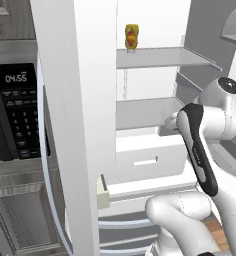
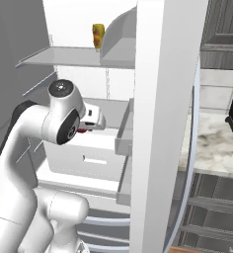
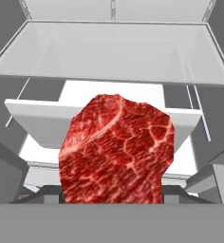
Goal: Take the steak from the fridge and place it on the digital scale on the counter by the fridge. Wait a few seconds for a reading, then move it to the plate on the dining counter.
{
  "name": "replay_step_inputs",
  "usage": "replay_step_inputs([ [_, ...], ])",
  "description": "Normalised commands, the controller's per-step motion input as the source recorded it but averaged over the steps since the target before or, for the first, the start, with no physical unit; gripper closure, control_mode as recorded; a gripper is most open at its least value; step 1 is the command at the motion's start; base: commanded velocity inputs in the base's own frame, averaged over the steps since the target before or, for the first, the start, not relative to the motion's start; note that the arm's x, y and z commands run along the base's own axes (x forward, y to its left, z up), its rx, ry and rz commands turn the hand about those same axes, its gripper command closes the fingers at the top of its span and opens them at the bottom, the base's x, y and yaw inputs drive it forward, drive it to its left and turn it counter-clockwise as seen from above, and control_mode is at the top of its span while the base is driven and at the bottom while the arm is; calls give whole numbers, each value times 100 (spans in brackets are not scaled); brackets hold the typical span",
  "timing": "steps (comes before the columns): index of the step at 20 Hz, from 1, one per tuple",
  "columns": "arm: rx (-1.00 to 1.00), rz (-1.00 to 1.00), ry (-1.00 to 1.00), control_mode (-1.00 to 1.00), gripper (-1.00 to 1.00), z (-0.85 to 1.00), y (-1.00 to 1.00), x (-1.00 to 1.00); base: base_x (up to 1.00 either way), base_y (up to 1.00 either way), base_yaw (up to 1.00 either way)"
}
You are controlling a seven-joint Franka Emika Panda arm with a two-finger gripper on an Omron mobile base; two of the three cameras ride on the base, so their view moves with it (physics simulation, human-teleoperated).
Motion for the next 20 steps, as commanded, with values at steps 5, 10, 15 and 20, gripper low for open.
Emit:
replay_step_inputs([
  [5,0,1,0,-100,100,3,1,-16,0,0,0],
  [10,0,0,0,-100,100,0,0,0,0,0,0],
  [15,0,0,0,-100,100,0,0,0,0,0,0],
  [20,0,0,0,100,100,0,0,0,0,0,0],
])
